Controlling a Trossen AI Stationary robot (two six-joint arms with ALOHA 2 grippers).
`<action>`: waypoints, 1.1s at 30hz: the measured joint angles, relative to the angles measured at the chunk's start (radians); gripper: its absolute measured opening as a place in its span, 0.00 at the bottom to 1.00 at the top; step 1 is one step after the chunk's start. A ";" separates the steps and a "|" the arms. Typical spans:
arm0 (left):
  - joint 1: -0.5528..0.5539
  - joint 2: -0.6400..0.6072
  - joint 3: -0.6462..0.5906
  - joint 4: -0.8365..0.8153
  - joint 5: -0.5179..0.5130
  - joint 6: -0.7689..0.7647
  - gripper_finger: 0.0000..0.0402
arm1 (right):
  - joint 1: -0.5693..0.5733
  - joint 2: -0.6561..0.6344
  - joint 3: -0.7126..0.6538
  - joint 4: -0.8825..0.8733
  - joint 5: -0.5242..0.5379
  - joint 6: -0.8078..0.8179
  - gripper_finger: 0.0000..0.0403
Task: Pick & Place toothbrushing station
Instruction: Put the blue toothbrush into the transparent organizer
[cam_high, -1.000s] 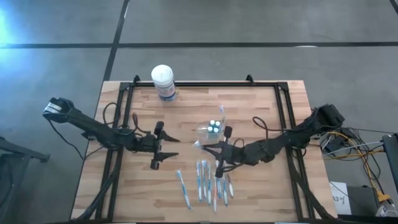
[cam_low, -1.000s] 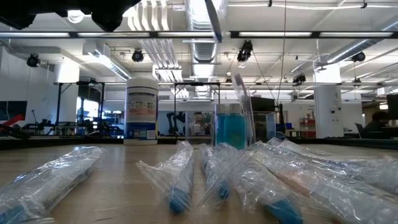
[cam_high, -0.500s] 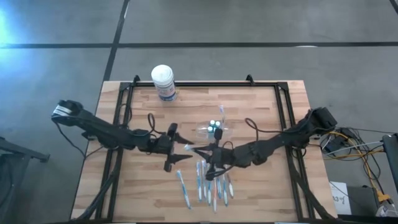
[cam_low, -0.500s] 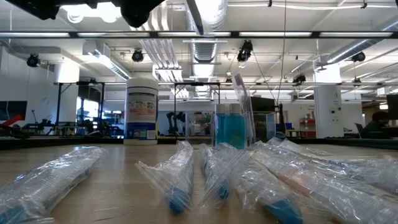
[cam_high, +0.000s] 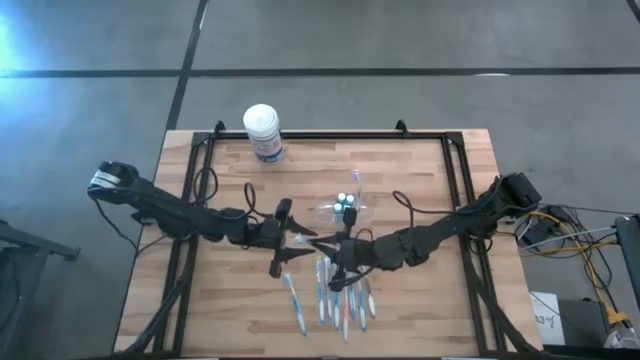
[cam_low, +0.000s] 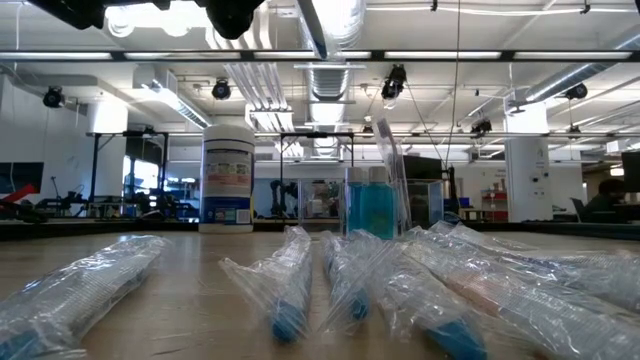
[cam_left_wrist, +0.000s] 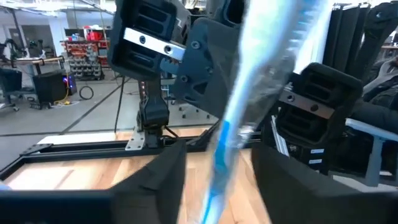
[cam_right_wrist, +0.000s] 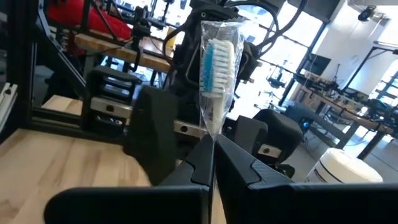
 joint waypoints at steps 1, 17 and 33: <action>0.002 0.000 0.000 0.002 0.000 -0.003 0.39 | 0.000 0.000 0.000 0.000 0.000 0.000 0.02; 0.004 -0.013 -0.009 -0.013 0.058 0.047 0.06 | 0.004 -0.033 -0.001 -0.019 -0.001 0.020 0.04; 0.132 -0.219 -0.113 -0.156 0.081 0.110 0.06 | 0.044 -0.232 -0.126 -0.379 0.005 0.312 0.12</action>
